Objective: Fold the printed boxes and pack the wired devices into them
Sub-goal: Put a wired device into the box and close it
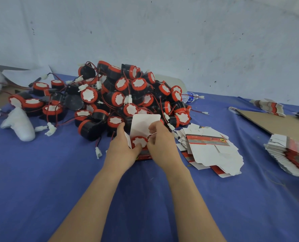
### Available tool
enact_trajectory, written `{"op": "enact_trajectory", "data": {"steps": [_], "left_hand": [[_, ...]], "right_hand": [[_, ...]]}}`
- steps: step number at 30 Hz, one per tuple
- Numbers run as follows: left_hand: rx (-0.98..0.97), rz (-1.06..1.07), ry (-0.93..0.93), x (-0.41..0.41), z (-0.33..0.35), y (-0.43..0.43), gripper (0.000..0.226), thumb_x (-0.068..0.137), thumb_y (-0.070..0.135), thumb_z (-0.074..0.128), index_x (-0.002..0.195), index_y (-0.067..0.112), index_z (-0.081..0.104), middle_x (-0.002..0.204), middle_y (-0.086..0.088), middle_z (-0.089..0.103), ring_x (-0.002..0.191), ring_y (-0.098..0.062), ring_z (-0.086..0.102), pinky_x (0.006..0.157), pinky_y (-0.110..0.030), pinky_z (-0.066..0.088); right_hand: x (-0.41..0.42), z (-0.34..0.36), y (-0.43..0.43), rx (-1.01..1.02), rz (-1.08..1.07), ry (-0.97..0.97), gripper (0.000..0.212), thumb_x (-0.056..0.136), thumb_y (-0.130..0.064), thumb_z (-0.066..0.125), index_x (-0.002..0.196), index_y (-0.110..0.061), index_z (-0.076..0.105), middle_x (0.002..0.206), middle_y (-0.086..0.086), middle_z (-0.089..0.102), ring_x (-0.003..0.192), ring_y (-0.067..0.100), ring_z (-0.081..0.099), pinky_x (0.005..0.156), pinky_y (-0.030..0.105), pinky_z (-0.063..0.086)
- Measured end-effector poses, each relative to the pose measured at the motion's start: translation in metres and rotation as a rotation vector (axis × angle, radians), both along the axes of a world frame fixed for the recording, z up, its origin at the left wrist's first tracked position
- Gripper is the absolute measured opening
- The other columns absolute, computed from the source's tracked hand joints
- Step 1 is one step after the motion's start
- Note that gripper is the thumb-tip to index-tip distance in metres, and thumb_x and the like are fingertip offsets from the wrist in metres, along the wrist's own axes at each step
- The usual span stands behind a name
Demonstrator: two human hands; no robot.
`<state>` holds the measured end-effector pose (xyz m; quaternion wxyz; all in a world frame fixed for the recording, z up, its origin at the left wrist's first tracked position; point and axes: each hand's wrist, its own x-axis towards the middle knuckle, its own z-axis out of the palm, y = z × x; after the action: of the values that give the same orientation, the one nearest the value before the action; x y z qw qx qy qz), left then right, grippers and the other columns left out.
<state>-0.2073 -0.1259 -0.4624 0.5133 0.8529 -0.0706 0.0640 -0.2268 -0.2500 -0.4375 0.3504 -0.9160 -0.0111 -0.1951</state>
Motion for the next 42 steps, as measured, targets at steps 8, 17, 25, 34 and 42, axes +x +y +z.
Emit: {"op": "enact_trajectory", "data": {"steps": [8, 17, 25, 34, 42], "left_hand": [[0.002, -0.003, 0.002, -0.001, 0.002, -0.001, 0.086, 0.088, 0.025, 0.067, 0.152, 0.02, 0.01, 0.127, -0.012, 0.056, 0.11, -0.03, 0.056, 0.079, -0.031, 0.043], [0.0, -0.003, -0.008, -0.001, 0.002, 0.0, 0.086, 0.088, 0.024, 0.067, 0.152, 0.02, 0.01, 0.122, -0.011, 0.058, 0.107, -0.028, 0.057, 0.081, -0.035, 0.047], [0.002, -0.011, -0.008, -0.002, 0.001, -0.001, 0.087, 0.087, 0.024, 0.066, 0.152, 0.02, 0.008, 0.12, -0.012, 0.058, 0.101, -0.028, 0.057, 0.073, -0.03, 0.04], [0.008, -0.008, -0.023, -0.002, 0.0, -0.002, 0.087, 0.089, 0.024, 0.065, 0.153, 0.021, 0.007, 0.099, 0.0, 0.05, 0.083, -0.018, 0.05, 0.057, -0.024, 0.034], [0.017, -0.006, -0.022, -0.002, 0.0, -0.001, 0.087, 0.089, 0.023, 0.065, 0.153, 0.022, 0.006, 0.115, -0.012, 0.06, 0.098, -0.028, 0.059, 0.072, -0.03, 0.043]], "right_hand": [[0.003, 0.002, 0.006, -0.069, -0.068, 0.077, 0.039, 0.09, 0.004, 0.043, 0.126, -0.01, 0.045, 0.11, 0.008, 0.062, 0.095, 0.022, 0.058, 0.078, 0.038, 0.052], [0.004, -0.001, 0.006, -0.168, -0.125, 0.017, 0.053, 0.084, 0.007, 0.039, 0.131, -0.017, 0.043, 0.102, 0.007, 0.067, 0.092, 0.027, 0.057, 0.079, 0.042, 0.05], [0.003, -0.005, -0.002, -0.051, -0.248, -0.012, 0.028, 0.092, -0.004, 0.053, 0.12, -0.009, 0.051, 0.13, 0.008, 0.041, 0.11, 0.024, 0.048, 0.084, 0.03, 0.043], [0.001, -0.004, -0.007, -0.282, -0.22, -0.016, 0.029, 0.095, -0.016, 0.048, 0.116, -0.023, 0.067, 0.103, 0.002, 0.071, 0.104, 0.02, 0.054, 0.095, 0.035, 0.037], [0.008, -0.011, -0.012, -0.024, -0.321, 0.063, 0.02, 0.09, -0.023, 0.062, 0.11, -0.017, 0.062, 0.117, 0.007, 0.053, 0.115, 0.026, 0.043, 0.096, 0.036, 0.038]]}}
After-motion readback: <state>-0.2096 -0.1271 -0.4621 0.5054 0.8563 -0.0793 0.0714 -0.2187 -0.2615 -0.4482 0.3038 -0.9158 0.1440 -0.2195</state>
